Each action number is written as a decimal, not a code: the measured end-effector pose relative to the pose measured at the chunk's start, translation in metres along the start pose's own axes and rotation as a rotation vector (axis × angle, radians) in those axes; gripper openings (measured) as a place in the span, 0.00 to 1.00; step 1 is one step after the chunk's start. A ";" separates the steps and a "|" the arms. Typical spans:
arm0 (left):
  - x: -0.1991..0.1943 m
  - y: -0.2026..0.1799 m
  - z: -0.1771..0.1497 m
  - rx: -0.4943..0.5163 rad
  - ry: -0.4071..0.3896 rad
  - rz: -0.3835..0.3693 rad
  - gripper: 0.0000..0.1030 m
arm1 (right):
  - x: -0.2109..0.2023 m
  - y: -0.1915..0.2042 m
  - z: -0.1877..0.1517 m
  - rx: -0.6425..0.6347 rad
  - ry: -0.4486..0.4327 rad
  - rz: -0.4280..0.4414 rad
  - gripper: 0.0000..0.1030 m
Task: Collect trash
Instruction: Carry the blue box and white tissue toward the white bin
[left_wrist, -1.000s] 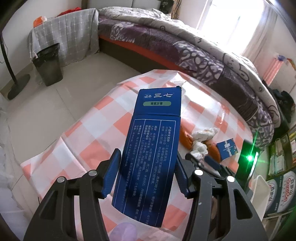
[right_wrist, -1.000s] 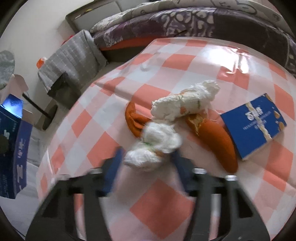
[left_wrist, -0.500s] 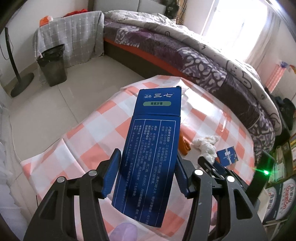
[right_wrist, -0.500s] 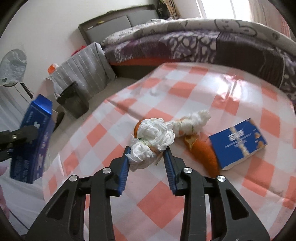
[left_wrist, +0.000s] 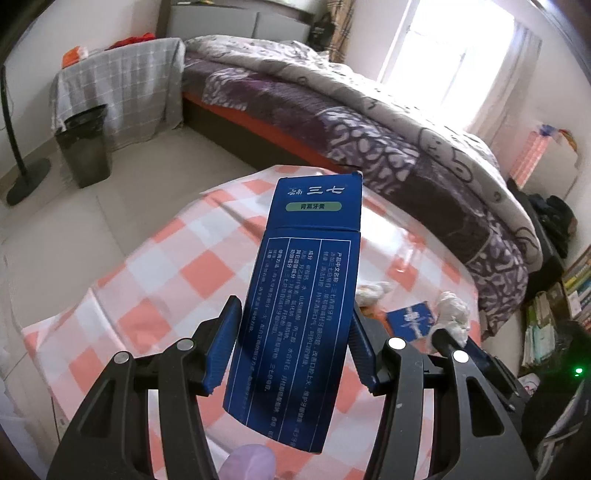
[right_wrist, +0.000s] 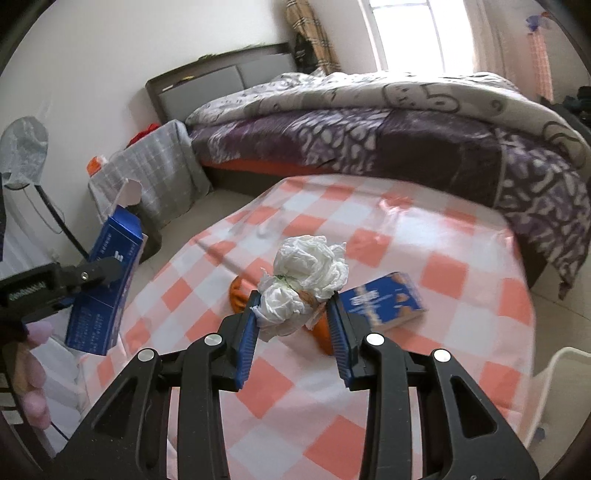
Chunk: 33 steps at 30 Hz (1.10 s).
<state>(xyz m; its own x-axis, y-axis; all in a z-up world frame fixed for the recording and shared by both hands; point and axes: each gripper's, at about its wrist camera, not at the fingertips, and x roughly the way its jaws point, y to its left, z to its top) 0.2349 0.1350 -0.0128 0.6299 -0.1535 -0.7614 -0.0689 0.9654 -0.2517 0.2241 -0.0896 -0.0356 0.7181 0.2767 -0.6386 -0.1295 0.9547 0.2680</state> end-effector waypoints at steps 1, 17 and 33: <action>0.000 -0.005 -0.001 0.004 -0.002 -0.008 0.53 | -0.007 -0.006 0.001 0.006 -0.009 -0.009 0.33; 0.005 -0.108 -0.027 0.125 0.008 -0.162 0.53 | -0.082 -0.087 0.002 0.093 -0.070 -0.157 0.34; 0.014 -0.190 -0.060 0.248 0.054 -0.259 0.53 | -0.143 -0.186 -0.025 0.266 -0.035 -0.380 0.37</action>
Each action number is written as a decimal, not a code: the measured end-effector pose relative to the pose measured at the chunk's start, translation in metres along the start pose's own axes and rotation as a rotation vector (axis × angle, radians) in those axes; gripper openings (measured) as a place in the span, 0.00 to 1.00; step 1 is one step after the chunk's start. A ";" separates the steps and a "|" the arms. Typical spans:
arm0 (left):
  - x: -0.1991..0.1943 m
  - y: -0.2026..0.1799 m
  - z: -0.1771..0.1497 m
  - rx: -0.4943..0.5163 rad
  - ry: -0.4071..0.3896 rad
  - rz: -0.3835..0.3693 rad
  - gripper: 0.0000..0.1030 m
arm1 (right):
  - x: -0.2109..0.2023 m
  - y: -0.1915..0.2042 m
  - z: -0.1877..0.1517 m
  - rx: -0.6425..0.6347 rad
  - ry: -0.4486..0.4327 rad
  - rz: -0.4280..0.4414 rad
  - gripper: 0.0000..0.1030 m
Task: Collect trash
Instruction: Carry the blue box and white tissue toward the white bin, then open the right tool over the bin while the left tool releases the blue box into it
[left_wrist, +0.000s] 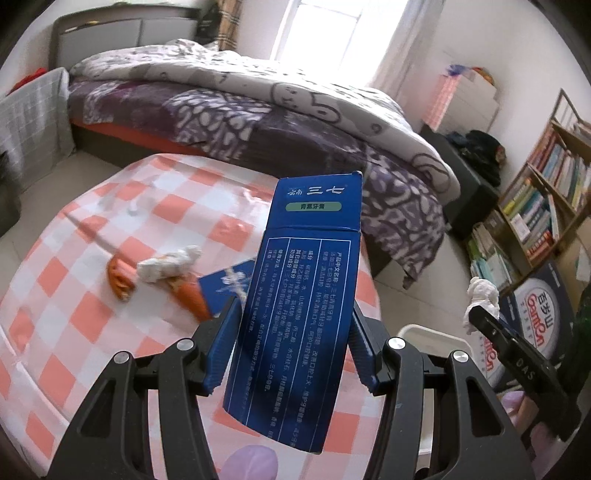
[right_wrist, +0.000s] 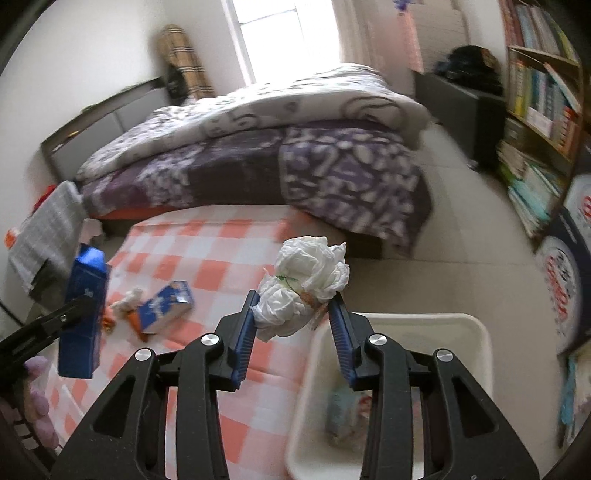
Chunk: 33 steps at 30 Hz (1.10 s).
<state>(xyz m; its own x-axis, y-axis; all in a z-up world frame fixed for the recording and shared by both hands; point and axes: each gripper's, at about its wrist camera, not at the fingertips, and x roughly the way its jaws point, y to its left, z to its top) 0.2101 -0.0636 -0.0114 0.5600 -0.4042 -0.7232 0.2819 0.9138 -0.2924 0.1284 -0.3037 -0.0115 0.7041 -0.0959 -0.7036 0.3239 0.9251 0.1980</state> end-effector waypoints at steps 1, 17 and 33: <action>0.002 -0.007 -0.001 0.010 0.005 -0.007 0.53 | -0.001 -0.009 0.000 0.016 0.006 -0.017 0.39; 0.033 -0.102 -0.028 0.169 0.071 -0.102 0.53 | -0.032 -0.110 -0.003 0.166 -0.096 -0.198 0.68; 0.059 -0.179 -0.069 0.306 0.208 -0.268 0.57 | -0.050 -0.145 0.001 0.251 -0.140 -0.284 0.84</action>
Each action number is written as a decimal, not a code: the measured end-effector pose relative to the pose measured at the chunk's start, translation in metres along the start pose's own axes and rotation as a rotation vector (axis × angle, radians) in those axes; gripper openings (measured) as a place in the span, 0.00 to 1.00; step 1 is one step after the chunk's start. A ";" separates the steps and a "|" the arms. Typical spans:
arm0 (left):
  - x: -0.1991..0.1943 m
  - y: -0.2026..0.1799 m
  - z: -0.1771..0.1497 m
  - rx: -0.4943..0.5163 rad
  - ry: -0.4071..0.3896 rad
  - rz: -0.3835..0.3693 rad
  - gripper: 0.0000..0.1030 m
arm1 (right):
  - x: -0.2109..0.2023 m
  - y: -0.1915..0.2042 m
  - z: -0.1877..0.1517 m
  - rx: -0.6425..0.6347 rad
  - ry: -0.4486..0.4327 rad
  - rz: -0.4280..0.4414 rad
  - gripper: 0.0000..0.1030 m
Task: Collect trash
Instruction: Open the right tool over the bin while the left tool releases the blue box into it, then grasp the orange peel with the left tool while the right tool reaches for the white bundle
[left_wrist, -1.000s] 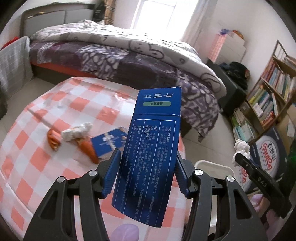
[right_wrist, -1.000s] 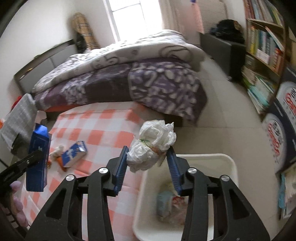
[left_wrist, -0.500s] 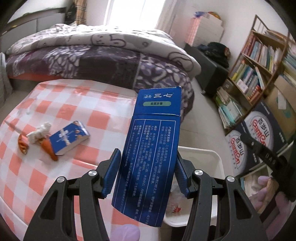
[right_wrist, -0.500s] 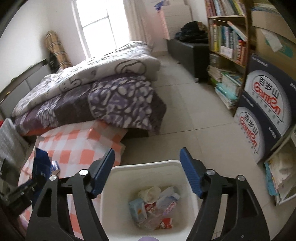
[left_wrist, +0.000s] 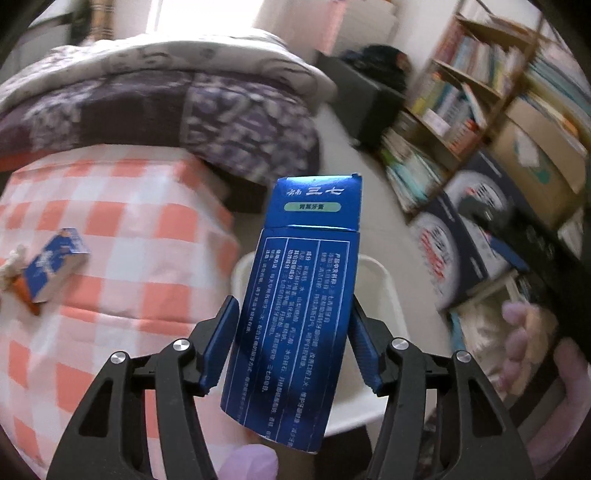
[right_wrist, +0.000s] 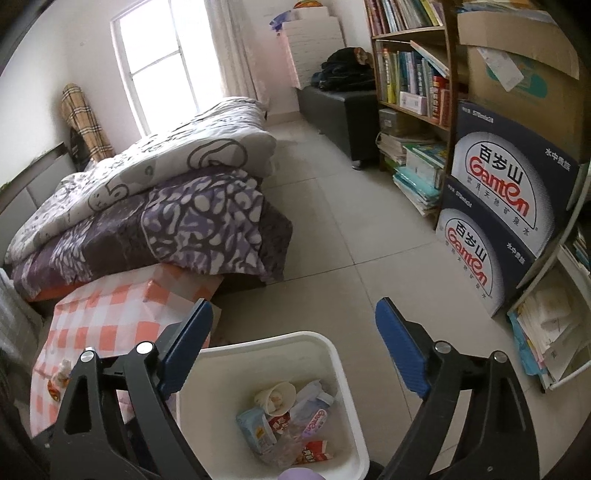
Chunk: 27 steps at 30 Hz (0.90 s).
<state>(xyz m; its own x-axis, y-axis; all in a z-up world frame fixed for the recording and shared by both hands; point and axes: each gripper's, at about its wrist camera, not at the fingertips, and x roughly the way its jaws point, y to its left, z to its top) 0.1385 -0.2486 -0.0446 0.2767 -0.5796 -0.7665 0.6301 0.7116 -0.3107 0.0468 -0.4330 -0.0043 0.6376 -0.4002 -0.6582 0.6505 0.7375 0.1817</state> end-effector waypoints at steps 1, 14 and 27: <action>0.001 -0.004 -0.001 0.014 0.001 -0.006 0.62 | 0.000 0.000 0.001 0.003 -0.002 -0.002 0.85; -0.017 0.023 -0.002 -0.002 -0.043 0.117 0.70 | -0.004 0.053 -0.016 -0.095 -0.006 0.015 0.91; -0.051 0.141 -0.014 -0.228 -0.038 0.360 0.74 | 0.001 0.149 -0.044 -0.199 0.060 0.100 0.93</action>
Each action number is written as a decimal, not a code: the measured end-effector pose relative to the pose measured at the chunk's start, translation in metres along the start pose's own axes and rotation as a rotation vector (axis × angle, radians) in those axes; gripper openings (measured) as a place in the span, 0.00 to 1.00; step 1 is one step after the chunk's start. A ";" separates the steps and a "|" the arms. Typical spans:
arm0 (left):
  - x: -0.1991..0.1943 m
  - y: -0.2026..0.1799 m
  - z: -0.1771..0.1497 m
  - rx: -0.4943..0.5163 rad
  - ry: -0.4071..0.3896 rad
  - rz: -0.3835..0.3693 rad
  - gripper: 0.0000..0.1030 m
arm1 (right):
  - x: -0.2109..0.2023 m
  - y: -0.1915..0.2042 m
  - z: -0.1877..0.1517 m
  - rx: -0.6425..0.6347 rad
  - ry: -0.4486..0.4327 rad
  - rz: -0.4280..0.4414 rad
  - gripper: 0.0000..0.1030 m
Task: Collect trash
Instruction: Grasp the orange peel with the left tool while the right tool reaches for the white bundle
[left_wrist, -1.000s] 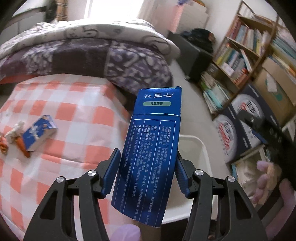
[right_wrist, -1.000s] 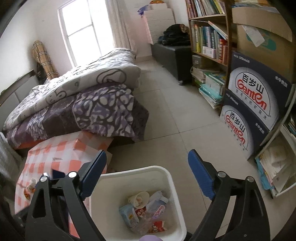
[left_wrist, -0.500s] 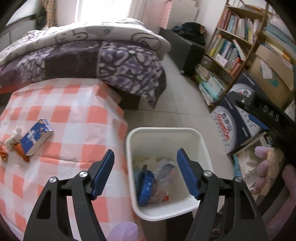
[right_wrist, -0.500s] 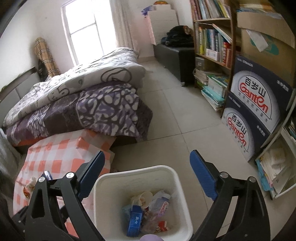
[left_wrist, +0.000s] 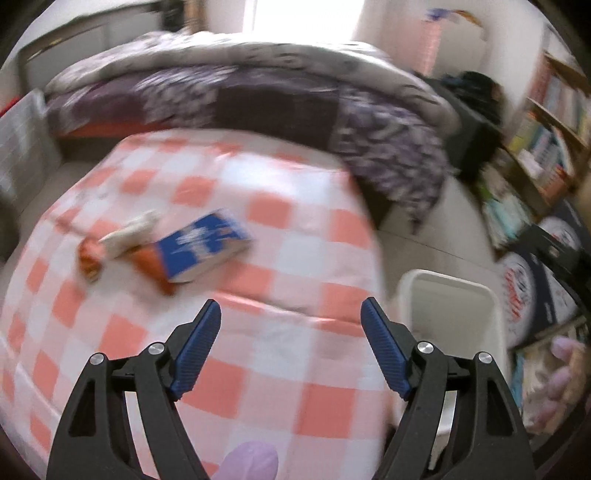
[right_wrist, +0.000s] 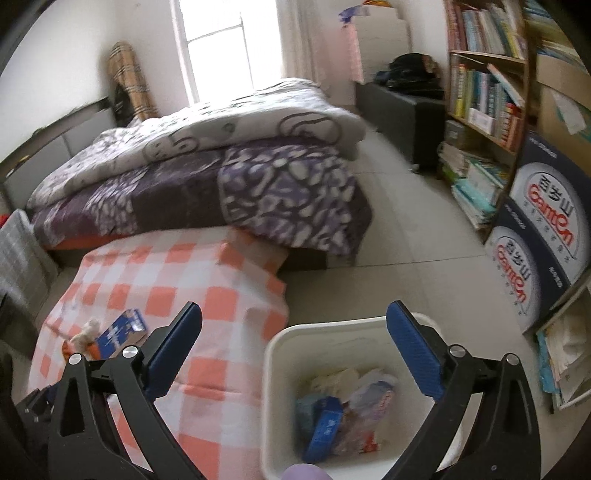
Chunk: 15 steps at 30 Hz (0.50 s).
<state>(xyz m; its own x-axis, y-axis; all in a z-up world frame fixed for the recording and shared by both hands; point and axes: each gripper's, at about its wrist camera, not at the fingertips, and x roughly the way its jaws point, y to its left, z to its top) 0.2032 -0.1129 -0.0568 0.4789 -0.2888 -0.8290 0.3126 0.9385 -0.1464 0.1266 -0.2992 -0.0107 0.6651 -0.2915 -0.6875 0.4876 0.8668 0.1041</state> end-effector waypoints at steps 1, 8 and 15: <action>0.003 0.016 0.002 -0.034 0.014 0.033 0.74 | 0.001 0.006 -0.001 -0.006 0.004 0.003 0.93; 0.019 0.115 0.011 -0.277 0.066 0.179 0.74 | 0.021 0.055 -0.013 -0.082 0.051 0.028 0.93; 0.038 0.195 0.025 -0.531 0.067 0.274 0.74 | 0.037 0.081 -0.022 -0.137 0.099 0.043 0.93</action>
<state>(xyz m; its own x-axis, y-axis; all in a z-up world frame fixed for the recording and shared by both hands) 0.3027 0.0549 -0.1035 0.4261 -0.0268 -0.9043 -0.2761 0.9480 -0.1582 0.1781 -0.2304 -0.0434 0.6213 -0.2174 -0.7528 0.3735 0.9267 0.0407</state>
